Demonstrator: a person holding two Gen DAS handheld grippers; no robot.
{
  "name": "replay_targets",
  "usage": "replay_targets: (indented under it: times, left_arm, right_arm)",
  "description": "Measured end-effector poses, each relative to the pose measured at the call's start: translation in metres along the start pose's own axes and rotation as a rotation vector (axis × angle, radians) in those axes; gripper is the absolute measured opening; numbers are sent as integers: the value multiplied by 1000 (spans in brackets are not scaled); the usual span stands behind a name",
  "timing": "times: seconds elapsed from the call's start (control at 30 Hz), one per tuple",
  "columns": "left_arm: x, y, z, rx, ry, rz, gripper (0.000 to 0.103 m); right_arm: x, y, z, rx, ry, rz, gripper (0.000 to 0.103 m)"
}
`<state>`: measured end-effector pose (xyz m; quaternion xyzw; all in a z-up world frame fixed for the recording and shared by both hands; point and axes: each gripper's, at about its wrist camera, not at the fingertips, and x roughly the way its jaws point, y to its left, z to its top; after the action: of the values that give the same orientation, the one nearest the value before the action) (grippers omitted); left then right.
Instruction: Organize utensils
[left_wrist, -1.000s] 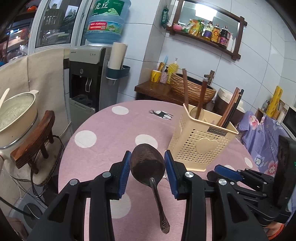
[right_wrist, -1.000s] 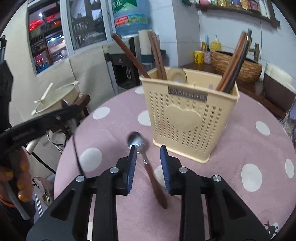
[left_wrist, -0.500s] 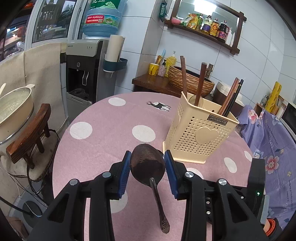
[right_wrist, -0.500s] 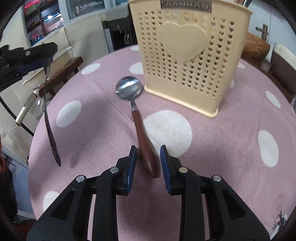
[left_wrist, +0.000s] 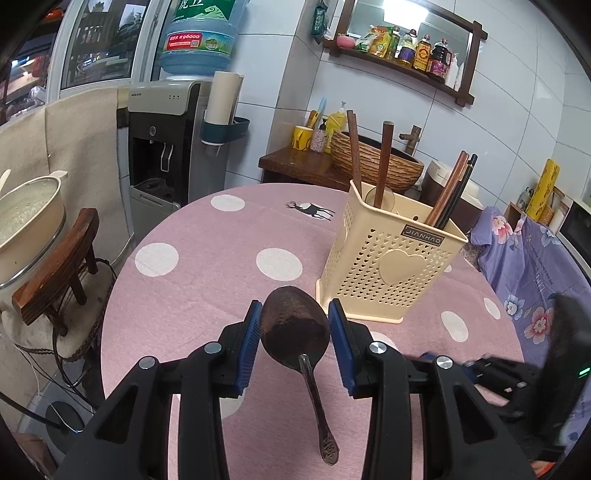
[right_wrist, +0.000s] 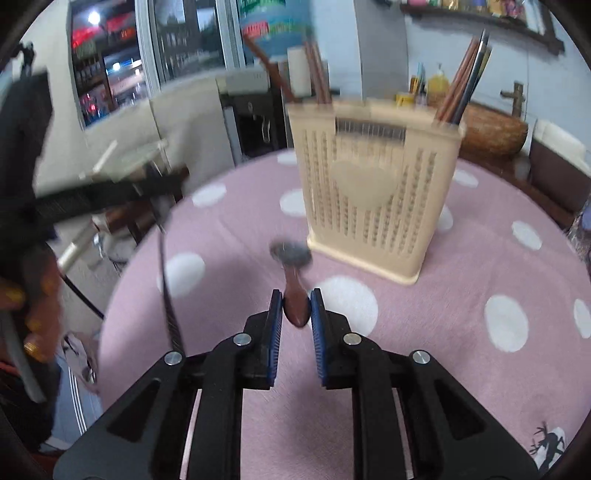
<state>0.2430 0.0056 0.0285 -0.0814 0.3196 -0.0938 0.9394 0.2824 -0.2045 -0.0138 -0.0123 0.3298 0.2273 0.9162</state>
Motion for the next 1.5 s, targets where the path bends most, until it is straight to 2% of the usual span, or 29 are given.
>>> replay_targets:
  times: [0.1, 0.17, 0.3, 0.67, 0.87, 1.0, 1.1, 1.2, 1.27, 1.37, 1.5]
  left_arm:
    - [0, -3, 0, 1, 0, -4, 37]
    - [-1, -5, 0, 5, -1, -9, 37]
    - [-4, -10, 0, 18, -6, -14, 37]
    - [-10, -23, 7, 49, -26, -33, 37]
    - [-12, -36, 29, 75, -36, -85, 37]
    - [-19, -49, 68, 77, -81, -122, 37]
    - [-31, -64, 105, 92, -170, -108, 37]
    - [-33, -81, 137, 93, -236, -104, 37]
    - [-25, -92, 154, 90, -289, -53, 37]
    - [-1, -104, 161, 97, -325, 33, 37]
    - [34, -115, 151, 130, -294, 88, 37]
  right_arm:
    - [-31, 6, 17, -3, -98, -5, 16]
    - [-41, 8, 24, -8, -124, -9, 16]
    - [-45, 8, 30, -9, -126, -30, 16]
    - [-58, -7, 42, 59, -135, -9, 16]
    - [-76, -8, 67, 47, -153, -5, 16]
    - [-97, -8, 100, 26, -194, -1, 16]
    - [-113, -15, 132, 28, -235, -25, 16]
    - [-121, -23, 166, 20, -278, -95, 16]
    - [-119, -30, 180, 36, -284, -117, 16]
    - [-104, -44, 192, 55, -261, -154, 16]
    - [-77, -65, 188, 112, -204, -156, 16]
